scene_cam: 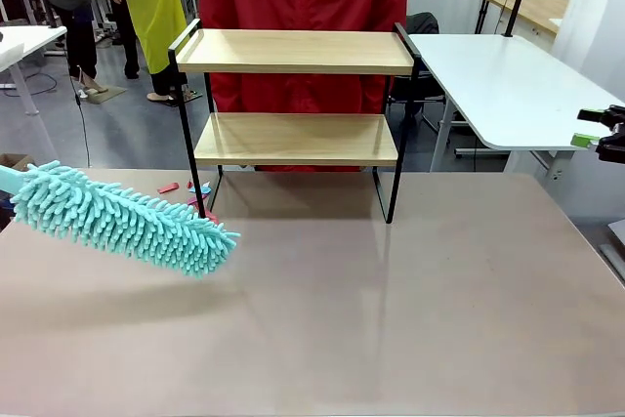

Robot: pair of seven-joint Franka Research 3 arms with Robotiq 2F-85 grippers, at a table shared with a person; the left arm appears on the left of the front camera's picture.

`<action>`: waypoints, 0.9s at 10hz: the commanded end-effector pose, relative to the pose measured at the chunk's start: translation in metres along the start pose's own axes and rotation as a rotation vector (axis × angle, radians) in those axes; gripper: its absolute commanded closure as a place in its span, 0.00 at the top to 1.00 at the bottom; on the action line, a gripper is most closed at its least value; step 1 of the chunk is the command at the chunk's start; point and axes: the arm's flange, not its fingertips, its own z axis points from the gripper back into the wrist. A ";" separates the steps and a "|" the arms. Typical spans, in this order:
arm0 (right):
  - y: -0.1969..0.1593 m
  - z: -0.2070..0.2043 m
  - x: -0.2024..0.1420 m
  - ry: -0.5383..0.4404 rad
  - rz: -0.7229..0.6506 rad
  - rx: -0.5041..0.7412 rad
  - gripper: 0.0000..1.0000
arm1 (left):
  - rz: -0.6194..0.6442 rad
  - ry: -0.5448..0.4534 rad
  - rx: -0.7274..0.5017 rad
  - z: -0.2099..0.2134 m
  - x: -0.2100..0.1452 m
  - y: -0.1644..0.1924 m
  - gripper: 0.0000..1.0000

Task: Clean the shelf.
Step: Hand the Duster back to the human.

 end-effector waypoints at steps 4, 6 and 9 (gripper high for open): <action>0.000 -0.002 0.005 0.019 -0.012 0.000 1.00 | 0.009 -0.018 0.001 0.001 -0.002 -0.001 0.13; 0.000 -0.002 0.005 0.019 -0.012 0.000 1.00 | 0.009 -0.018 0.001 0.001 -0.002 -0.001 0.13; 0.008 -0.027 0.054 0.006 0.047 0.029 1.00 | 0.004 -0.030 0.022 0.003 0.002 0.000 0.13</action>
